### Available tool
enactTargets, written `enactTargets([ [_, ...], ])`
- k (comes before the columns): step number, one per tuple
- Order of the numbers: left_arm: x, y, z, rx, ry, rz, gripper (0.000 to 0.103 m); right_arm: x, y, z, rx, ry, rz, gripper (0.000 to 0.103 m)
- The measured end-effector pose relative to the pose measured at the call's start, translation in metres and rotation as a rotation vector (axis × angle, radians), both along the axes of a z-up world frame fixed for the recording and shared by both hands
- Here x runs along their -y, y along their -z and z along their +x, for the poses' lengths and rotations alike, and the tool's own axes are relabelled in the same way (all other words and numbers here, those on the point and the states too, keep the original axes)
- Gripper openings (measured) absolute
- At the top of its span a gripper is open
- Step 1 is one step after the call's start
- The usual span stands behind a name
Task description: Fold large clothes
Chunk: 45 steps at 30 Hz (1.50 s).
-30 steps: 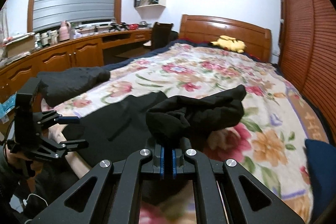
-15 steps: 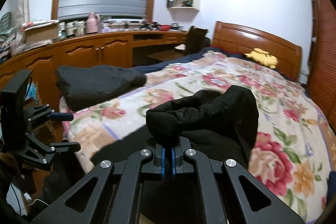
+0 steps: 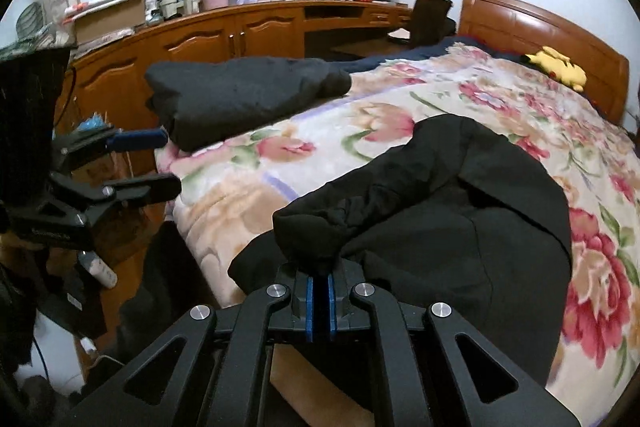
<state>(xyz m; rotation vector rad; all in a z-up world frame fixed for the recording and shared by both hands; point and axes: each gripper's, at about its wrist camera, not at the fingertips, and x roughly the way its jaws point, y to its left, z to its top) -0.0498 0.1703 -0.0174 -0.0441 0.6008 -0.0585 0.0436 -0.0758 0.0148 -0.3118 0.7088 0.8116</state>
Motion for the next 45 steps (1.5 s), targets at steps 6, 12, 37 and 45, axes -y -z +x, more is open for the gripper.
enactTargets([
  [6, 0.010, -0.005, 0.005, 0.015, 0.027, -0.022, 0.082, 0.008, -0.026, -0.002, 0.099, 0.056, -0.044, 0.016],
  [12, 0.025, -0.012, 0.014, 0.028, 0.050, -0.030, 0.082, 0.055, -0.050, -0.007, 0.158, 0.098, 0.049, 0.063],
  [37, 0.088, 0.012, 0.063, -0.083, 0.190, -0.103, 0.055, 0.086, 0.049, 0.047, 0.001, 0.214, -0.008, 0.038],
  [45, 0.103, 0.020, 0.062, -0.106, 0.245, -0.089, 0.006, 0.096, 0.035, 0.027, 0.003, 0.224, -0.005, 0.039],
])
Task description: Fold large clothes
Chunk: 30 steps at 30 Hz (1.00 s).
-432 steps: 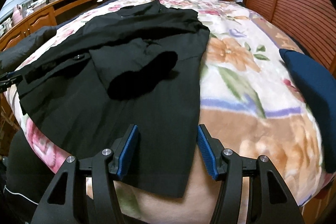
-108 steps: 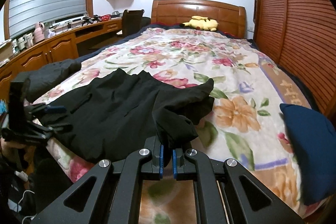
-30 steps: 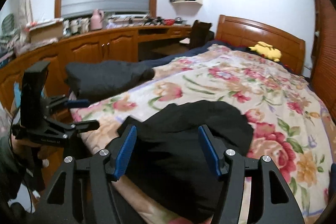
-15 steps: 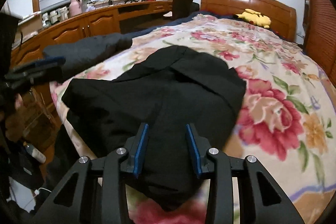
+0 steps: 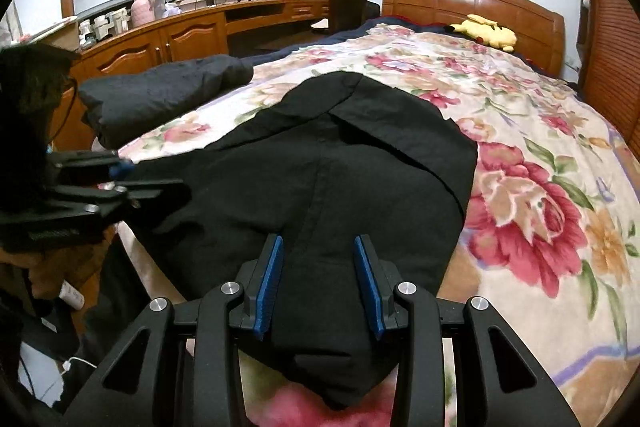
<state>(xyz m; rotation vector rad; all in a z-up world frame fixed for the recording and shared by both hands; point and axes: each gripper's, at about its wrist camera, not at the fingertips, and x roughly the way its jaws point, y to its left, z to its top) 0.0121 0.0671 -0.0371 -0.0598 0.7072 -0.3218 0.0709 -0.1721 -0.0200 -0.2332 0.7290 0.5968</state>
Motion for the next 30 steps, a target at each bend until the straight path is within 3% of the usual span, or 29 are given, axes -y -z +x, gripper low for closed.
enactTargets([
  [3, -0.008, -0.013, -0.010, 0.058, -0.024, -0.003, 0.005, 0.007, -0.009, -0.001, 0.019, 0.022, 0.002, 0.045],
  [7, -0.033, -0.034, -0.026, 0.132, -0.099, 0.003, 0.005, 0.019, -0.023, 0.000, 0.044, 0.043, 0.035, 0.045],
  [10, -0.048, -0.027, -0.027, 0.117, -0.137, 0.029, 0.005, 0.017, -0.029, -0.005, 0.050, 0.011, 0.062, 0.045],
  [12, -0.053, -0.016, -0.026, 0.095, -0.147, 0.050, 0.005, 0.008, -0.026, -0.012, 0.041, -0.034, 0.071, 0.039],
  [16, -0.056, 0.010, -0.029, 0.054, -0.147, 0.065, 0.005, -0.015, -0.009, -0.024, 0.027, -0.083, 0.015, 0.037],
  [19, -0.055, 0.020, -0.033, 0.039, -0.135, 0.050, 0.005, -0.018, 0.010, -0.022, 0.004, -0.073, -0.018, 0.036],
  [23, -0.051, 0.023, -0.033, 0.037, -0.140, 0.068, 0.005, -0.012, 0.029, -0.015, -0.051, -0.038, 0.033, 0.034],
  [30, -0.053, 0.025, -0.034, 0.031, -0.144, 0.042, 0.005, -0.021, 0.026, -0.019, -0.022, -0.035, 0.012, 0.034],
])
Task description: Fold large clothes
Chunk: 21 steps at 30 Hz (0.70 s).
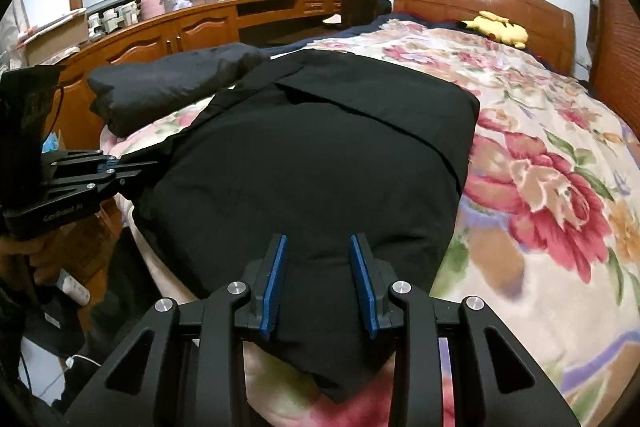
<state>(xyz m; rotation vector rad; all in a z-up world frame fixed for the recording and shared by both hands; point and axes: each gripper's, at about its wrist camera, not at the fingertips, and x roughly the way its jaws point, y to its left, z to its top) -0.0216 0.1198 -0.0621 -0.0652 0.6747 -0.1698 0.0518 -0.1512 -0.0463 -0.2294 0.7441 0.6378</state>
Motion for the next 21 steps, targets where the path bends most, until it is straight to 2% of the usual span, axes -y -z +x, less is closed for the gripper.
enactTargets([
  [3, -0.003, -0.005, -0.003, -0.007, -0.022, -0.003, 0.014, 0.003, -0.008, 0.003, -0.018, -0.001, 0.012, 0.034],
  [6, -0.010, -0.013, -0.016, 0.018, -0.030, -0.002, 0.031, 0.009, -0.018, 0.004, -0.016, 0.003, 0.019, 0.034],
  [7, -0.012, -0.015, -0.019, 0.028, -0.032, -0.003, 0.041, 0.011, -0.021, 0.003, -0.013, 0.008, 0.022, 0.034],
  [10, -0.021, -0.019, -0.029, 0.049, -0.029, -0.014, 0.052, 0.018, -0.030, 0.002, 0.005, 0.026, 0.024, 0.034],
  [12, -0.025, -0.021, -0.034, 0.052, -0.023, -0.019, 0.067, 0.024, -0.036, 0.001, 0.021, 0.033, 0.019, 0.039],
  [13, -0.027, -0.021, -0.036, 0.056, -0.025, -0.021, 0.079, 0.027, -0.039, 0.000, 0.030, 0.036, 0.018, 0.041],
  [14, -0.029, -0.021, -0.038, 0.061, -0.029, -0.023, 0.082, 0.029, -0.042, -0.001, 0.038, 0.040, 0.016, 0.042],
  [19, -0.033, -0.019, -0.039, 0.061, -0.043, -0.025, 0.082, 0.038, -0.053, -0.005, 0.061, 0.058, 0.032, 0.064],
  [21, -0.033, -0.018, -0.038, 0.055, -0.044, -0.025, 0.082, 0.040, -0.055, -0.004, 0.061, 0.064, 0.041, 0.066],
])
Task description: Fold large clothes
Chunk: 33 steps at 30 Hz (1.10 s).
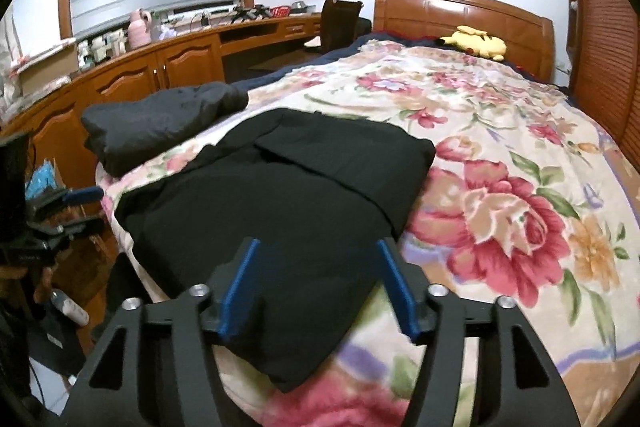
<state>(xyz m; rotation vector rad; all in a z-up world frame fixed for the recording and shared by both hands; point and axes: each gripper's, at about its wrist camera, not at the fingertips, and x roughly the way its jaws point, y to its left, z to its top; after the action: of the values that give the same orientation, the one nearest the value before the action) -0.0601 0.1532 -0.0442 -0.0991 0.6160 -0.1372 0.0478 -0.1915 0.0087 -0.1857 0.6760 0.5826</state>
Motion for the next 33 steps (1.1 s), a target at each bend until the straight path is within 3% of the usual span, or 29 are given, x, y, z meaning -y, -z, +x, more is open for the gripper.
enactTargets([
  [8, -0.002, 0.017, 0.002, -0.032, -0.002, -0.024, 0.082, -0.007, 0.005, 0.036, -0.007, 0.025, -0.047, 0.073],
  [18, 0.011, 0.041, 0.022, -0.075, 0.019, -0.027, 0.082, -0.026, 0.025, 0.130, -0.021, 0.078, -0.094, 0.075],
  [24, 0.020, 0.046, 0.034, -0.079, 0.061, -0.055, 0.056, -0.034, 0.037, 0.177, -0.081, 0.101, -0.072, 0.075],
  [26, 0.020, 0.045, 0.036, -0.076, 0.060, -0.053, 0.044, -0.037, 0.042, 0.190, -0.105, 0.107, -0.062, 0.075],
  [30, 0.016, 0.048, 0.039, -0.084, 0.070, -0.061, 0.038, -0.034, 0.055, 0.212, -0.218, 0.115, 0.008, 0.077],
  [33, 0.018, 0.048, 0.037, -0.082, 0.070, -0.061, 0.038, -0.036, 0.059, 0.216, -0.219, 0.123, 0.006, 0.081],
])
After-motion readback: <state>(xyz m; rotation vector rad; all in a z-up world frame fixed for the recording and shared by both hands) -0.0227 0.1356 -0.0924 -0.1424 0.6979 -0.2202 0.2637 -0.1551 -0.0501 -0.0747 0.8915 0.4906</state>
